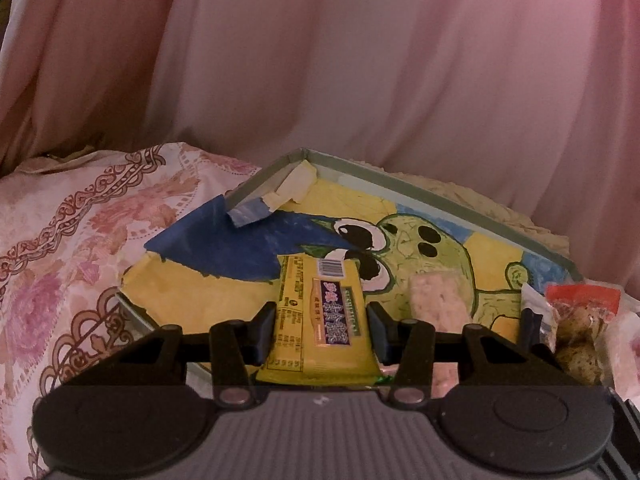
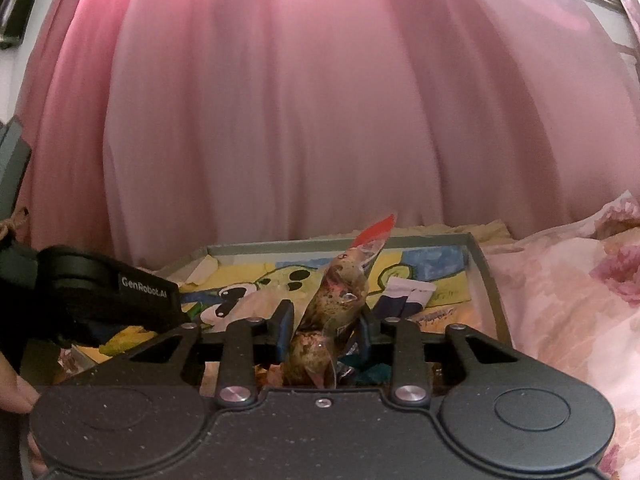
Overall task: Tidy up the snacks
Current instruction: 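Lift the wafer bar and quail-egg bag and carry both over the grey tray, then open both grippers to drop the wafer bar and egg bag into the tray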
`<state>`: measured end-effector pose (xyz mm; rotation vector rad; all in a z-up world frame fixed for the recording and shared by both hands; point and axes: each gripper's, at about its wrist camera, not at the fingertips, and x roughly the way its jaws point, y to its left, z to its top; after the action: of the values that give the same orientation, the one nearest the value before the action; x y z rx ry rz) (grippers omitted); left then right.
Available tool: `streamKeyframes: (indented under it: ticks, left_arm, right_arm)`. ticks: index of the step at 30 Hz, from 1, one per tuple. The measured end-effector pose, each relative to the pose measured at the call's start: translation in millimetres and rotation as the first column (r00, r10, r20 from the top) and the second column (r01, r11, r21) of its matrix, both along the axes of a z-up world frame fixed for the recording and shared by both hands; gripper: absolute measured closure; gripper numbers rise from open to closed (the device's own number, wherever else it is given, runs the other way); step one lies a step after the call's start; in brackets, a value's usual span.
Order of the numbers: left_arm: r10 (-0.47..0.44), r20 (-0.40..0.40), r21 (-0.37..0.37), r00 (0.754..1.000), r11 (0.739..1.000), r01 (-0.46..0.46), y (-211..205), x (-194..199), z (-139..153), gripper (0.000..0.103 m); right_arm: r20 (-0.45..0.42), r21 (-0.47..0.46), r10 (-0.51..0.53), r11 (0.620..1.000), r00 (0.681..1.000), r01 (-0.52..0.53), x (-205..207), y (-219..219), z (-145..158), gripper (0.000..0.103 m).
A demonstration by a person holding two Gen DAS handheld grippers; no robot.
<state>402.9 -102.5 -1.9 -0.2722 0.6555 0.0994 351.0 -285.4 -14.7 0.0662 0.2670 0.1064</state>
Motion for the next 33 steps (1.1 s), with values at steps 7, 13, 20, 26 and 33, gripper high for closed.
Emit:
streamKeyframes:
  ticks: [7, 13, 20, 26, 33]
  left_arm:
    - [0.017, 0.002, -0.006, 1.0, 1.0, -0.017, 1, -2, 1, 0.046]
    - [0.042, 0.017, -0.009, 0.999, 0.999, -0.042, 6, -10, 6, 0.022]
    - [0.072, 0.055, 0.008, 0.996, 0.997, -0.073, 13, -31, 27, 0.003]
    - [0.088, 0.109, 0.008, 0.99, 0.996, -0.089, 20, -61, 50, 0.001]
    - [0.087, 0.156, -0.025, 0.984, 0.996, -0.084, 26, -110, 67, 0.001]
  right_arm:
    - [-0.006, -0.041, -0.013, 0.999, 1.0, 0.013, 2, 3, -3, 0.059]
    - [0.006, -0.086, -0.024, 0.996, 1.0, 0.025, -3, 4, 2, 0.027]
    - [0.05, -0.076, -0.042, 0.996, 0.998, 0.046, -24, -2, 26, 0.008]
    - [0.087, -0.026, -0.081, 0.996, 0.993, 0.083, -54, -11, 52, 0.001]
    - [0.132, -0.035, -0.089, 0.995, 0.987, 0.095, -103, -8, 75, 0.001]
